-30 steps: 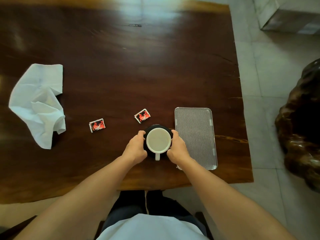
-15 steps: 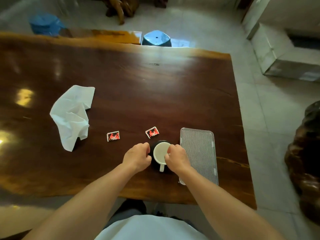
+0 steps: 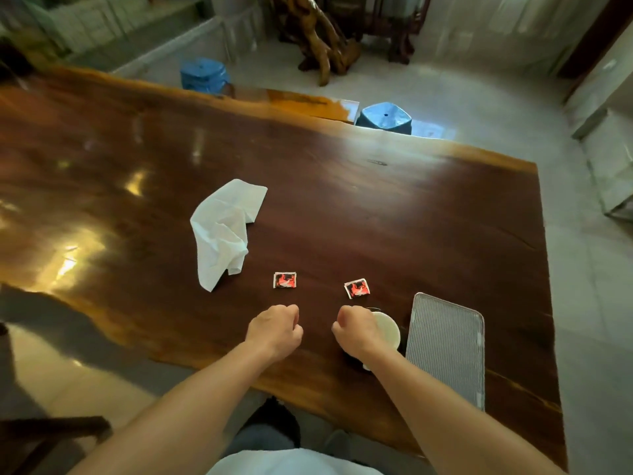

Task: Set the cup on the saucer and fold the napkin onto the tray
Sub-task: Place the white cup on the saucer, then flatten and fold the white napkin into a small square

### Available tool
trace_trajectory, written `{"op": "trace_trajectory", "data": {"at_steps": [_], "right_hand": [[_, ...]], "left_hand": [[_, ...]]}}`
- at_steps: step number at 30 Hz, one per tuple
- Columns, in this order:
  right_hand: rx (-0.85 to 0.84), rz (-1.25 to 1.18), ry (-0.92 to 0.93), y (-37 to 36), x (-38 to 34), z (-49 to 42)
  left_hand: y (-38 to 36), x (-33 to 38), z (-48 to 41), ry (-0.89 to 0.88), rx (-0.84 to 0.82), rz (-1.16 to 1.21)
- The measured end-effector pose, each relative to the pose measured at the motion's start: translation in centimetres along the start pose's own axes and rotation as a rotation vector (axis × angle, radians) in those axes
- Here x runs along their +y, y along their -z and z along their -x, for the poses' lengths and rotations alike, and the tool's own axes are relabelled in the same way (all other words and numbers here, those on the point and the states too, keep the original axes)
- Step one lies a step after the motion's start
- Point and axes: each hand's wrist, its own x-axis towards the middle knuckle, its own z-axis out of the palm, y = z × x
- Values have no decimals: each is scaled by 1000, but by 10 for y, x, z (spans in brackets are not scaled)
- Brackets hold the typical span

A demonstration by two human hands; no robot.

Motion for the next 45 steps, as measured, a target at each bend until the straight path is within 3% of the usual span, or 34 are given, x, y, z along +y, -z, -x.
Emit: {"op": "trace_trajectory", "data": {"at_steps": [7,14,26,34,45], "right_hand": [[-65,2,49,-19,-54,-23],[-72,-7,-48,-34,-118,-59],[-117,-5,-182,-85,-204,-134],[-38,-16,-184,-110,-222,-186],[-35,32,26,-140,-236,-232]], "left_hand": [[18,-62,-21,57,-72,0],[56,-120,-67,-39,-134,-81],[70,-225,-140,58,-188,17],[53,-247,-169,87,-193,9],[33,-243,-218,92,-129,66]]}}
